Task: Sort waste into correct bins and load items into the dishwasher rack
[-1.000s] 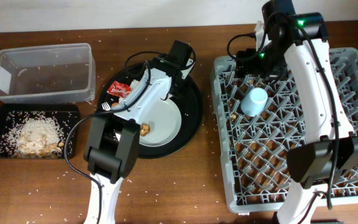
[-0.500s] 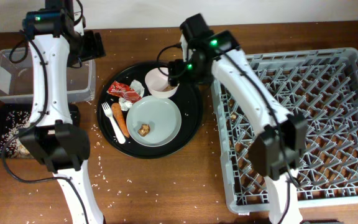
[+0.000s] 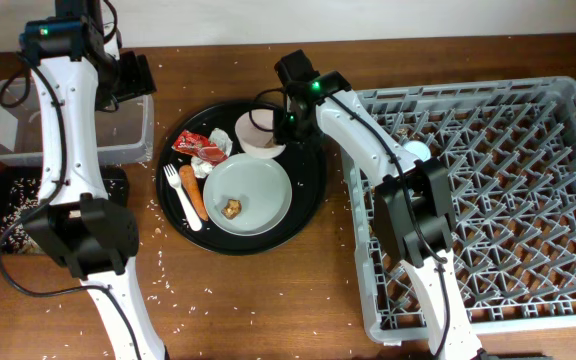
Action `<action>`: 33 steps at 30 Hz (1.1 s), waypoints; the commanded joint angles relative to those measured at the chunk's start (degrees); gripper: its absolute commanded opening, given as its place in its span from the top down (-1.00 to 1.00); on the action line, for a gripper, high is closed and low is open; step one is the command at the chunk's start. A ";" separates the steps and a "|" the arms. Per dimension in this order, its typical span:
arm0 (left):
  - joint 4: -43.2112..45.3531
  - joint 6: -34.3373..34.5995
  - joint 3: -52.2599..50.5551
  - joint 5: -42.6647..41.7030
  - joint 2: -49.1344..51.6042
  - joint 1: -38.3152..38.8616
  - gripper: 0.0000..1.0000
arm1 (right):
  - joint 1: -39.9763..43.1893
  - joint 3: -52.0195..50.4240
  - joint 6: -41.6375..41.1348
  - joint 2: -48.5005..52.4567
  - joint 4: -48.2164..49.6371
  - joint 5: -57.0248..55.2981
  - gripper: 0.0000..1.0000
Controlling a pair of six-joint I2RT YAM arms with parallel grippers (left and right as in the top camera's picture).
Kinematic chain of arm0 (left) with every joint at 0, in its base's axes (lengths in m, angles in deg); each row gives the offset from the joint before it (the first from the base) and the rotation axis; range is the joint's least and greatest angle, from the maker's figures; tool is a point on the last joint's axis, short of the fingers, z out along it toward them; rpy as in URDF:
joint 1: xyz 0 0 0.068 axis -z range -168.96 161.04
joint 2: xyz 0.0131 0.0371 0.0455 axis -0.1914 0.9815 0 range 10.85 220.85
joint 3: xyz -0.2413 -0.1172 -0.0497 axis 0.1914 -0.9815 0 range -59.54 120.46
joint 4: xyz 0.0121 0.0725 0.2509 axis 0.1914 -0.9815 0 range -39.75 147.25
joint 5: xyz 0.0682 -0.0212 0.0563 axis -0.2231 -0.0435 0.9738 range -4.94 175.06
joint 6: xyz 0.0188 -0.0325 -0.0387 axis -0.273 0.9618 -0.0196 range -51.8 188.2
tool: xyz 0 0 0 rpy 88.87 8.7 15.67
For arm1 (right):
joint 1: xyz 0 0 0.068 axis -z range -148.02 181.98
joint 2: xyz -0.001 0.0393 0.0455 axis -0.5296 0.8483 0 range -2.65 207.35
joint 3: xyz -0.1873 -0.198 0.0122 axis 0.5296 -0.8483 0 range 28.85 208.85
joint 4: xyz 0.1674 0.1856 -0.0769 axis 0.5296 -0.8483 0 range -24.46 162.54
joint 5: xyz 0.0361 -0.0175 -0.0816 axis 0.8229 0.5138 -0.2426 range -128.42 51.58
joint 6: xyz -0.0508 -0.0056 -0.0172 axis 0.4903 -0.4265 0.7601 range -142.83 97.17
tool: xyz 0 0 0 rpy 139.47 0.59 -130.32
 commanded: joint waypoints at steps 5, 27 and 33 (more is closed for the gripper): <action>0.11 0.48 0.55 0.81 -0.33 -0.26 -0.61 | 0.04 0.07 -0.33 0.42 1.40 -2.27 0.92; 2.25 0.48 0.55 0.79 -0.33 -0.31 -0.62 | 14.91 11.06 8.20 -25.11 -40.92 -75.54 0.92; 4.61 0.50 0.55 0.61 -0.33 -0.31 -0.62 | 19.91 -9.09 16.33 -25.07 -27.89 -72.46 0.92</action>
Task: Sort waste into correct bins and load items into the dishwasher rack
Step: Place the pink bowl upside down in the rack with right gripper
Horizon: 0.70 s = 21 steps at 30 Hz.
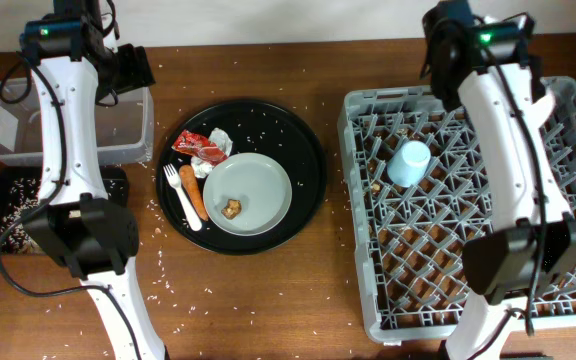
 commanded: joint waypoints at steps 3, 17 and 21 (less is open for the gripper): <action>0.33 0.50 0.57 0.20 -0.33 -0.28 -0.62 | -0.15 -14.93 4.55 0.04 8.33 -0.24 0.92; 2.03 0.50 0.57 0.22 -0.33 -0.28 -0.61 | -1.16 -21.22 16.98 2.95 34.18 -9.77 0.92; 3.15 0.50 0.57 0.20 -0.33 -0.31 -0.61 | -1.77 -24.50 16.98 2.95 34.27 -10.40 0.92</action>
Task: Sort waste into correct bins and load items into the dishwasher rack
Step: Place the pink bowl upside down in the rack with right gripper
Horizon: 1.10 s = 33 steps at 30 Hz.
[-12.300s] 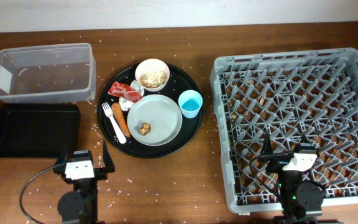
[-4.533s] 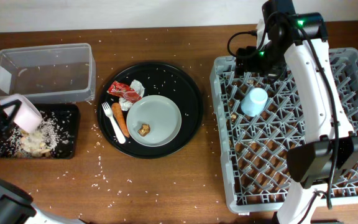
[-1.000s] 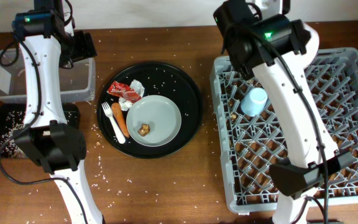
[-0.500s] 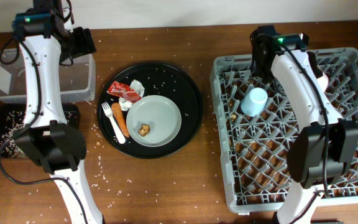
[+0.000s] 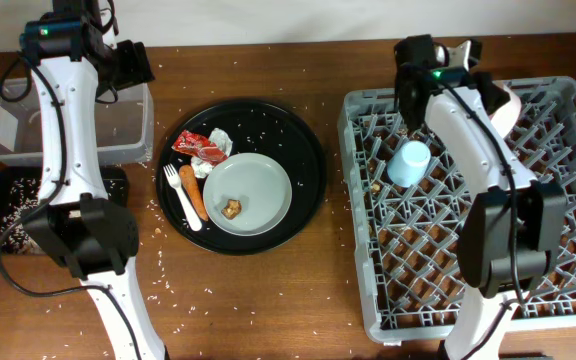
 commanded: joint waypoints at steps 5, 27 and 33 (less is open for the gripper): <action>0.85 0.50 0.55 0.20 -0.33 -0.28 -0.62 | -0.85 -5.42 0.02 0.55 0.00 -2.12 0.92; 0.66 0.48 0.55 0.20 -0.33 -0.31 -0.61 | -3.74 -6.62 2.60 4.07 1.53 -8.76 0.92; 0.66 0.50 0.55 0.20 -0.33 -0.31 -0.62 | -1.95 -6.62 4.04 4.07 1.07 -10.80 0.92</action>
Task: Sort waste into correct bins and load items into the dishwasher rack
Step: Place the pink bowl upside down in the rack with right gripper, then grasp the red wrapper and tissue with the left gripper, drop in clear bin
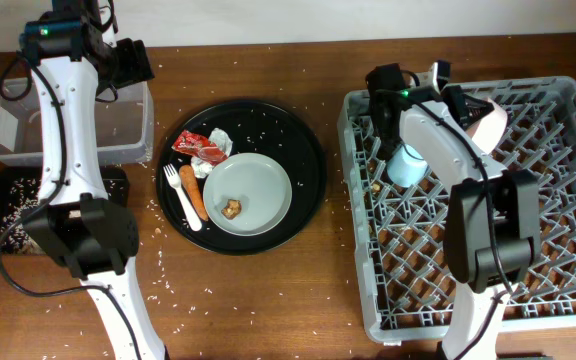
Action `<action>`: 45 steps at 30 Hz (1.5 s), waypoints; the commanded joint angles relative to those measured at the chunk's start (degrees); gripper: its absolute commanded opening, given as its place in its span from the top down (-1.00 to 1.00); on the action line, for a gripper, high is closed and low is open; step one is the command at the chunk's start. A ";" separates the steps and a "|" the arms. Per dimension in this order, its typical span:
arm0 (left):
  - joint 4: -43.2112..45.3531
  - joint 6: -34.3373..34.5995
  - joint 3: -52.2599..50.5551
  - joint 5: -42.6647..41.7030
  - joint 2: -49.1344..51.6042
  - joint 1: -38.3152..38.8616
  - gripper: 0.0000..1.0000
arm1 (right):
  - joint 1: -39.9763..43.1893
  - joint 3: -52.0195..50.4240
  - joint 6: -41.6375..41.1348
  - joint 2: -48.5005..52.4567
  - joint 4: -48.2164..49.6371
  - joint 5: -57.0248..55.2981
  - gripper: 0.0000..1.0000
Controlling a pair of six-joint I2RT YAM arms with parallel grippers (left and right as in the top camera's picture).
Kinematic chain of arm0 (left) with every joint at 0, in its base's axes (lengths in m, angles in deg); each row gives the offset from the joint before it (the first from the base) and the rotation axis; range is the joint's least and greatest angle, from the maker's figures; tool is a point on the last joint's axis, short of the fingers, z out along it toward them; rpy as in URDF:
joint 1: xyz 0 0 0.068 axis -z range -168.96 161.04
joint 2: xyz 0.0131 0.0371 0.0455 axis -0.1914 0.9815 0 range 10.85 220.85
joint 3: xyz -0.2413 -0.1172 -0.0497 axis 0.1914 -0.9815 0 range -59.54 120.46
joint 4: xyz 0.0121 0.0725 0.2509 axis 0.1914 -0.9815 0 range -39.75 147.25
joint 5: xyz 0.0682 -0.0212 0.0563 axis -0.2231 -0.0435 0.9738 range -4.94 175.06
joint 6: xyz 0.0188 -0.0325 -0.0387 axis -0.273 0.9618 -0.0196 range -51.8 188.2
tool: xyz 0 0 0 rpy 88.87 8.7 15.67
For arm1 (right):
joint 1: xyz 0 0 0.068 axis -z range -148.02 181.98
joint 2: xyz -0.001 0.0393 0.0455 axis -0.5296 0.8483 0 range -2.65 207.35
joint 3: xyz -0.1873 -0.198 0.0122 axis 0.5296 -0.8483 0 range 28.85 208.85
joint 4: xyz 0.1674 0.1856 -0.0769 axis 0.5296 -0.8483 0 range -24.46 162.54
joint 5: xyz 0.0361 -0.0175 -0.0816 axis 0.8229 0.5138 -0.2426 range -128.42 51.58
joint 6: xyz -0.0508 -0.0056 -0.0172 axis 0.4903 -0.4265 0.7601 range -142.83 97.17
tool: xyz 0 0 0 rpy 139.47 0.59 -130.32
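Note:
My right gripper (465, 100) is over the far left part of the grey dishwasher rack (568, 300), shut on a white cup (489, 121) that lies tilted just above the rack's tines. A light blue cup (408, 164) sits mouth down in the rack beside it. The black round tray (308, 200) holds a grey plate (250, 194) with a food scrap (232, 208), a white fork (180, 195), a carrot (193, 193), a red wrapper (197, 146) and crumpled paper (218, 138). My left gripper (133, 60) hovers at the clear bin's far right corner; its fingers are too dark to read.
A clear plastic bin (8, 140) stands at the far left, with a black bin (3, 215) of crumbs in front of it. Rice grains are scattered over the brown table (268, 300). Food bits lie among the rack's tines.
My right gripper has moved a little left and toward the front over the rack, and the white cup has moved with it, lower toward the tines. The left arm has hardly moved.
My right gripper was at the white cup on the tray's far edge. Then the cup was gone from the tray and the arm was over the rack's far side. It then shifted left with the cup, which now hangs close beside the blue cup.

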 commanded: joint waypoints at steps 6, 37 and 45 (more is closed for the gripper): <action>-0.02 0.50 0.55 0.20 -0.33 -0.31 -0.62 | 1.55 -0.39 0.02 1.20 -0.22 2.27 0.92; -22.38 -34.42 0.55 -22.88 -0.37 2.69 -0.57 | -10.95 8.26 -6.25 -22.10 -5.66 85.99 -0.98; 1.79 -19.10 -20.65 -5.73 -0.17 12.55 -0.52 | 0.55 8.24 -12.52 -22.12 -12.57 90.55 -0.93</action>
